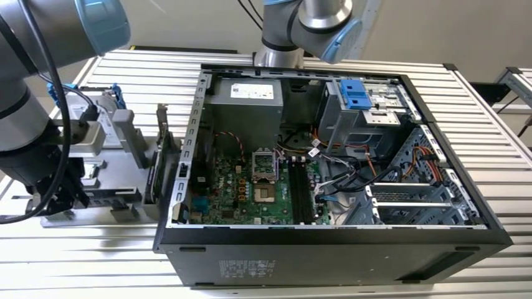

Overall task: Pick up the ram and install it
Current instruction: 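Pick up the ram and move it above insertion slot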

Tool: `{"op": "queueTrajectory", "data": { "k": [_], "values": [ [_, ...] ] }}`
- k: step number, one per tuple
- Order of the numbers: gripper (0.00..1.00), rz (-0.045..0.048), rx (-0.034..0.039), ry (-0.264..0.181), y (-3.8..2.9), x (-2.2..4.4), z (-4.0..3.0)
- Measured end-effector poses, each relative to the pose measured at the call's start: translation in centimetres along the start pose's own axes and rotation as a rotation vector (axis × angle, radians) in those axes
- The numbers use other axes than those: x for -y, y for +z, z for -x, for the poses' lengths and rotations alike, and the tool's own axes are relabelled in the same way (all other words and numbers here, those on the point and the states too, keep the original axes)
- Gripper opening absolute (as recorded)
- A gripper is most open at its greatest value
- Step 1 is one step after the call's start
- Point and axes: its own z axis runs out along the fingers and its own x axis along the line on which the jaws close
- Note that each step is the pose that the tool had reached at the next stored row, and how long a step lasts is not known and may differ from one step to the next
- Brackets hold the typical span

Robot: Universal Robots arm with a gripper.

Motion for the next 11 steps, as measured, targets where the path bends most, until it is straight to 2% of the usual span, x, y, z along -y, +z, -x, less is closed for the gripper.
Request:
{"op": "queueTrajectory", "data": {
  "k": [11],
  "values": [
    [0.00, -0.0003, 0.0002, 0.000, -0.25, 0.00, 0.00]
  ]
}}
